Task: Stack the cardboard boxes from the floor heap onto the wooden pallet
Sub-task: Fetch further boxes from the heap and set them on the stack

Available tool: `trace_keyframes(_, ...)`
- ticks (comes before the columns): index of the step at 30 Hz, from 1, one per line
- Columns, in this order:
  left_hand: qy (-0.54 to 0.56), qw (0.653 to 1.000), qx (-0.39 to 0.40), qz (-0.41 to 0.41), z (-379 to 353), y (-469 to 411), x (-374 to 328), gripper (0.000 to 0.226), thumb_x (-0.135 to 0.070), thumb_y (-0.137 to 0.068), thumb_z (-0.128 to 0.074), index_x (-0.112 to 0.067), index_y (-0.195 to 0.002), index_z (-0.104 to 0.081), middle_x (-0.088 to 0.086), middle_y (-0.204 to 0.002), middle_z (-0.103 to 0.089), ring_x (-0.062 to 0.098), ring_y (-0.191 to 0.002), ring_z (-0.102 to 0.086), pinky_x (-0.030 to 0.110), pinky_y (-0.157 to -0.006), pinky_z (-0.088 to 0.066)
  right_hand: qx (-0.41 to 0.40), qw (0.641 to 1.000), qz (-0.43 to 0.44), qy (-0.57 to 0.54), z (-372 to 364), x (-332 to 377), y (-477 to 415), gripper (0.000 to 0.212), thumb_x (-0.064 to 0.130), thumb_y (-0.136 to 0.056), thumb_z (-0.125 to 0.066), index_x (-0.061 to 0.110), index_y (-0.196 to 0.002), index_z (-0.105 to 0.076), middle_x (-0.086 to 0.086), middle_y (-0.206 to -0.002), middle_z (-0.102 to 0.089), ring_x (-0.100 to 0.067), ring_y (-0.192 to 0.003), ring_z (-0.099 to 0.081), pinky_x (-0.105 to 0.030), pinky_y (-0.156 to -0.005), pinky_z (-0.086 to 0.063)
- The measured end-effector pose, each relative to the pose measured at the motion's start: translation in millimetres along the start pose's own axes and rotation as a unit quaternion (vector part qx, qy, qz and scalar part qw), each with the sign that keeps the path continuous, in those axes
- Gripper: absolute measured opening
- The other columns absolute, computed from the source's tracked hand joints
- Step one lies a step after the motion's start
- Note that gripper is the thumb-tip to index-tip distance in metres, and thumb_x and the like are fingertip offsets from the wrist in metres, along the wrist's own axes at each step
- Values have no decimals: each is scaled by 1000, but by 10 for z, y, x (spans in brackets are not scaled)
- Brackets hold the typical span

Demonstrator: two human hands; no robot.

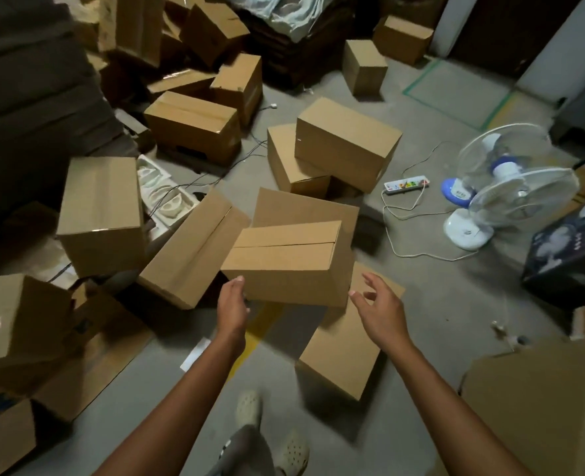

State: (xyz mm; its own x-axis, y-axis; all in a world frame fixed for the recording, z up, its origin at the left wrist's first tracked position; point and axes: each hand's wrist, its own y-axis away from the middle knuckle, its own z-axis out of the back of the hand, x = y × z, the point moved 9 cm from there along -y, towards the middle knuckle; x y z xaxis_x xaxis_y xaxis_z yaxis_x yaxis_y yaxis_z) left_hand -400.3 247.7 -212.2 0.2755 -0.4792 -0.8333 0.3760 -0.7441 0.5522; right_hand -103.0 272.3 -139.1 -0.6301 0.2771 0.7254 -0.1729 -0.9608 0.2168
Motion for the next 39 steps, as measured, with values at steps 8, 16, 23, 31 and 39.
trace_keyframes(8, 221, 942, 4, 254, -1002, -1546, 734, 60, -45, -105, -38, -7, -151, -34, 24, -157, -31, 39, -146, -30, 52, -118, -27, 45, 996, -63, 43, -577, -462, -1828, 54, 33, -96, -64, 19, -146, -48, -4, -146, -54, -22, -125, -57, -39, -102, -48)
trace_keyframes(16, 259, 898, -62, 351, -1532, -2827, 1690, 66, -50, -104, -36, -7, -154, -28, 25, -160, -24, 38, -150, -23, 52, -120, -23, 80, 989, -102, 78, -1330, -1195, -3707, 60, 33, -94, -66, 16, -148, -45, -9, -147, -52, -27, -129, -54, -46, -108, -45)
trace_keyframes(23, 278, 856, -44, 434, -2027, -3146, 2402, 75, -53, -103, -38, -1, -155, -22, 29, -159, -23, 43, -148, -22, 55, -121, -21, 166, 974, -106, 115, -1885, -1700, -4791, 81, 36, -90, -70, 16, -156, -27, -9, -160, -35, -29, -145, -35, -40, -117, -32)
trace_keyframes(31, 300, 845, -51, 440, -2265, -3434, 2498, 75, -51, -102, -39, -2, -156, -20, 27, -159, -25, 43, -148, -24, 58, -120, -18, 204, 966, -138, 79, -2288, -1945, -5343, 85, 38, -87, -74, 16, -156, -29, -6, -160, -36, -27, -144, -37, -41, -117, -32)
trace_keyframes(39, 255, 861, -79, 433, -1833, -3078, 2455, 48, -42, -95, -52, -17, -137, -51, 12, -140, -51, 38, -134, -44, 66, -114, -23, 191, 956, -110, 192, -2335, -1765, -4903, 64, 48, -84, -71, 17, -137, -55, -14, -137, -47, -34, -131, -38, -39, -110, -32)
